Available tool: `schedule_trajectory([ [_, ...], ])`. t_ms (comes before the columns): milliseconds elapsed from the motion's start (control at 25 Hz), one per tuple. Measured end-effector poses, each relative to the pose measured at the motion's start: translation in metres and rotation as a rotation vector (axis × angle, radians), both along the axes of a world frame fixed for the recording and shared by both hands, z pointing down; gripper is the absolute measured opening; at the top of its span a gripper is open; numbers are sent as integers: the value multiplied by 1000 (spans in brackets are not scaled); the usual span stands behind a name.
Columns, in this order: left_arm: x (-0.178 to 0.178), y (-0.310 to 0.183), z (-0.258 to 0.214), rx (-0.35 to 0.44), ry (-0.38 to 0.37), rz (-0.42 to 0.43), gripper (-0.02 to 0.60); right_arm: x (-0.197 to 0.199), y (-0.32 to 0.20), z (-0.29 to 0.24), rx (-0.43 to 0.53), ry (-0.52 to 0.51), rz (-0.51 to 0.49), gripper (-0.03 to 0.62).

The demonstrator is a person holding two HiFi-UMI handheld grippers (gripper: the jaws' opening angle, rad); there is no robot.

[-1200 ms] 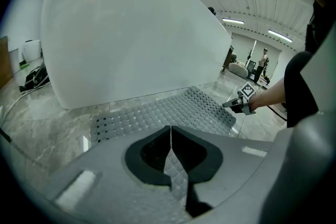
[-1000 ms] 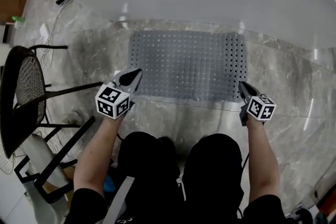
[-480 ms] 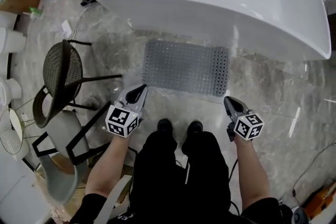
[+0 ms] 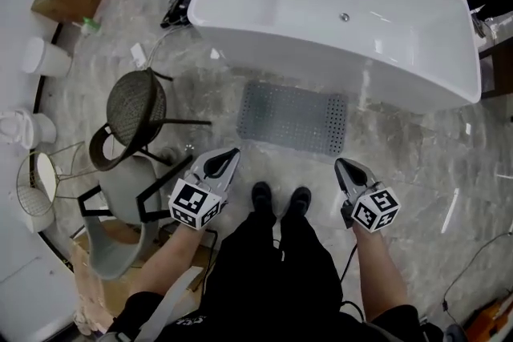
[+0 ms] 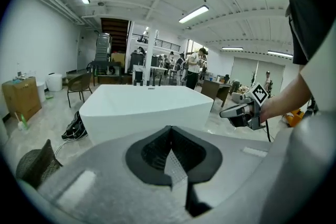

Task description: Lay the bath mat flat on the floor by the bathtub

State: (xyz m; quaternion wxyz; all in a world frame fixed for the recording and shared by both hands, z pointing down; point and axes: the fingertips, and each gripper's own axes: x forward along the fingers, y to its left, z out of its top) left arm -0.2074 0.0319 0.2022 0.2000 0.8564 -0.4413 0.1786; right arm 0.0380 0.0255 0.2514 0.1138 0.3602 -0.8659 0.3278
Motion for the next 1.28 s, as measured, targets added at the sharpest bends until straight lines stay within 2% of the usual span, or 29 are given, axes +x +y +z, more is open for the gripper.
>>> schedule_trajectory([
  [360,2,33,-103,101,44,-11,6,-2,34,-115,130,-55,44,0],
  [680,17,31,-185,185,102,-49,6,3,48,-199,236,-104,68,0],
  [920,29,39,-250,289,108,-16,6,-4,51,-265,345,-137,70,0],
  [1080,36,44,-286,351,83,14,6,-15,59,-302,413,-143,38,0],
  [1280,39,63,-320,345,183,72,6,-33,69,-335,440,-193,8,0],
])
